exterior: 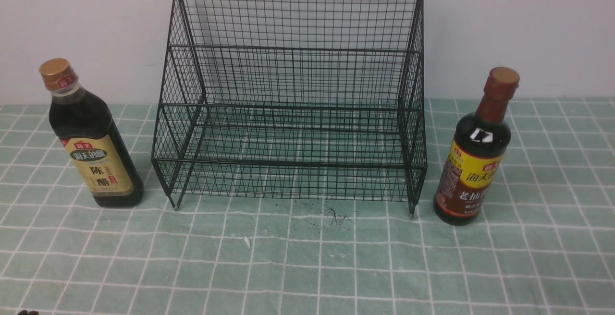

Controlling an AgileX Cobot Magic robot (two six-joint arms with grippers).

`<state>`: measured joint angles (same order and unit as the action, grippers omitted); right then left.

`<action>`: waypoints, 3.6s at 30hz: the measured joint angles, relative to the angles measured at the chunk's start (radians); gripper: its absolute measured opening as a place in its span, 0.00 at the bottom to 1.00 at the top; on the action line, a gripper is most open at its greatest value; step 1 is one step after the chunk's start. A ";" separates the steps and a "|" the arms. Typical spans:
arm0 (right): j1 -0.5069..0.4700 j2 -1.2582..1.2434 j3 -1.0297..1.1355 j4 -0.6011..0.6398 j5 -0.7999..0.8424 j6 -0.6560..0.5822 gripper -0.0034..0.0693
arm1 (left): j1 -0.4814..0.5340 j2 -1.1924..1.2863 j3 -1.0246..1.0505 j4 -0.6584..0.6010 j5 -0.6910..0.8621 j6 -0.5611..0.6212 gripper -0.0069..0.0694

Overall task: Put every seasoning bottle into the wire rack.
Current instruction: Use the right arm to grab the condiment bottle closest to it, then use the right arm to put the condiment bottle back on the shelf

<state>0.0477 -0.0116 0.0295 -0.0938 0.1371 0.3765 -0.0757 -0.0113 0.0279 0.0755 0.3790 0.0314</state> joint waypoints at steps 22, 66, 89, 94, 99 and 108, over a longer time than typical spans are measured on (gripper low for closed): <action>0.041 0.288 -0.269 -0.164 -0.260 0.055 0.03 | 0.000 0.000 0.000 0.000 0.001 0.000 0.08; 0.113 1.395 -0.767 -0.522 -0.384 0.127 0.42 | 0.000 0.000 0.000 0.000 0.001 0.000 0.08; 0.119 1.547 -1.489 -1.475 -0.776 1.143 0.42 | 0.000 0.000 0.000 0.000 0.001 0.000 0.08; 0.145 1.660 -1.584 -1.521 -0.734 1.154 0.42 | 0.000 0.000 0.000 0.000 0.001 0.000 0.08; 0.198 1.748 -1.623 -1.561 -0.665 1.153 0.42 | 0.000 0.000 0.000 0.000 0.001 0.000 0.08; 0.216 1.847 -1.628 -1.578 -0.625 1.151 0.42 | 0.000 0.000 0.000 0.000 0.001 0.000 0.08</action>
<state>0.2632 1.8354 -1.5987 -1.6714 -0.4877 1.5271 -0.0757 -0.0113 0.0279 0.0755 0.3798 0.0314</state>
